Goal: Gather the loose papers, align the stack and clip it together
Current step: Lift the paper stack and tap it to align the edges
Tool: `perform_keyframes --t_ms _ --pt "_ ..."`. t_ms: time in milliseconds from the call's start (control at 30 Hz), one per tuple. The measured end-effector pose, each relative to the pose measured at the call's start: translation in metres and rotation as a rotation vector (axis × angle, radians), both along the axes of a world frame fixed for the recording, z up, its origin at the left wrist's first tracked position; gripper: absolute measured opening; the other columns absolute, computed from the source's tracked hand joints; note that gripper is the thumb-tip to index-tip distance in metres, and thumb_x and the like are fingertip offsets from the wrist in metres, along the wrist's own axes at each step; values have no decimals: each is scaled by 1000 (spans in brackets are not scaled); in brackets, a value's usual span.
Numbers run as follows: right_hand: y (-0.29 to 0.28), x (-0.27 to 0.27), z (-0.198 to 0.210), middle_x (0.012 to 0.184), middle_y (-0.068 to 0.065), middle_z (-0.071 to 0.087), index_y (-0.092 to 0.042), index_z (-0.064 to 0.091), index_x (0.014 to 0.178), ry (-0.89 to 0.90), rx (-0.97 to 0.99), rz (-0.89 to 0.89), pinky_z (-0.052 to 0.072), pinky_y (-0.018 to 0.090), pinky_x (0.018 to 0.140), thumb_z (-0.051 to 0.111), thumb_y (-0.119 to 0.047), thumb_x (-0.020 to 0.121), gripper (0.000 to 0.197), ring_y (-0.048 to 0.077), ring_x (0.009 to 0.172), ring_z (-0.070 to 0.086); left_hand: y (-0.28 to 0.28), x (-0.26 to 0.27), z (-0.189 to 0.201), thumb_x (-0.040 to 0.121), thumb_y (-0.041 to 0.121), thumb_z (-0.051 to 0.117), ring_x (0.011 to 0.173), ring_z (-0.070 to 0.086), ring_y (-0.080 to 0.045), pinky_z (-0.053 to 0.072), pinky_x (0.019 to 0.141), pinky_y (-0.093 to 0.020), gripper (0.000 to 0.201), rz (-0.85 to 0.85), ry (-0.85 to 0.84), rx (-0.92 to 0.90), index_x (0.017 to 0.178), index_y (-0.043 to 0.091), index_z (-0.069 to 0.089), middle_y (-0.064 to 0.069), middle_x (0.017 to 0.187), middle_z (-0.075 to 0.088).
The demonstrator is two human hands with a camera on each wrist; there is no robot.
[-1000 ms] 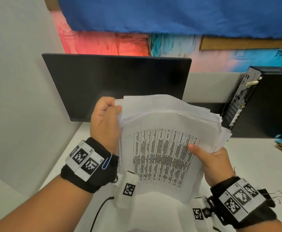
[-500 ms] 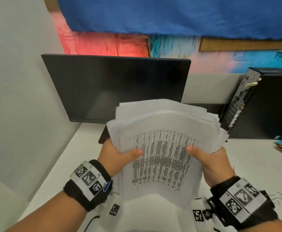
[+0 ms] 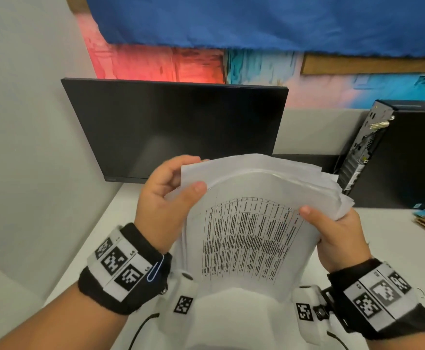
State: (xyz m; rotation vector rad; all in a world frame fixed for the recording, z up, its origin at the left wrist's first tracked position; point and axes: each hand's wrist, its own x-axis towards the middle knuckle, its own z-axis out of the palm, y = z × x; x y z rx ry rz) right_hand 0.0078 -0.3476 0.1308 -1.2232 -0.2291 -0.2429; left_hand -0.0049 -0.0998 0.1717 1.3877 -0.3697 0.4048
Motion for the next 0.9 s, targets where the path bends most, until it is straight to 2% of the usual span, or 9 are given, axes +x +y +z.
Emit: perform_keyframes --t_ms 67,167,300,400,467,533,667,767,900 --pt "0 3 4 101 11 69 -11 60 114 4 -1 -4 58 36 72 78 -16 60 58 24 89 68 -4 2 7 71 18 67 85 69 -12 55 66 -23 18 87 -10 36 78 35 70 9 92 74" --pt "3 5 6 105 11 68 -18 61 112 46 -86 -66 57 40 76 75 0 67 50 24 93 68 -7 6 8 84 8 58 90 68 -17 54 66 -23 32 130 13 58 70 35 69 10 90 74" --pt "5 5 5 86 -2 76 -30 71 85 103 -153 -152 59 37 73 77 -21 60 27 17 83 72 -5 11 6 71 23 69 95 68 -19 56 65 -25 16 38 30 -58 70 37 62 6 97 73" --pt "6 1 13 83 -7 76 -26 68 90 57 -124 -198 58 38 78 73 -8 68 29 15 83 72 6 14 -4 47 46 85 100 66 -21 56 69 -28 52 -85 -7 -42 92 34 62 -4 110 65" --pt "6 -2 21 85 -7 76 -25 66 93 -9 -63 -179 58 32 76 70 -6 68 32 13 85 71 11 14 -11 48 48 84 102 65 -24 56 73 -28 80 -52 -10 98 115 15 56 -16 113 62" --pt "8 -3 24 86 -8 75 -24 65 95 -54 -55 -151 58 27 74 68 -1 71 33 10 85 71 12 12 -20 53 49 81 100 65 -15 55 76 -21 81 43 -13 306 116 4 57 -12 109 65" --pt "12 -3 17 91 0 71 -24 62 100 -42 -118 -144 58 29 68 71 -15 63 39 14 83 70 9 10 -37 61 22 83 93 67 -4 56 74 -19 54 118 111 306 110 11 63 1 102 69" --pt "14 -4 19 99 -9 62 -37 54 103 -116 -158 -208 59 31 68 70 -13 69 45 10 83 67 6 11 -40 62 18 80 96 67 -6 55 76 -20 54 101 153 289 113 10 61 3 102 70" --pt "14 -1 28 97 -20 63 -44 48 115 -261 -207 -249 57 28 78 68 -15 77 51 6 92 63 1 13 -30 66 5 78 94 63 3 54 67 -13 57 110 90 258 107 36 52 10 103 61"
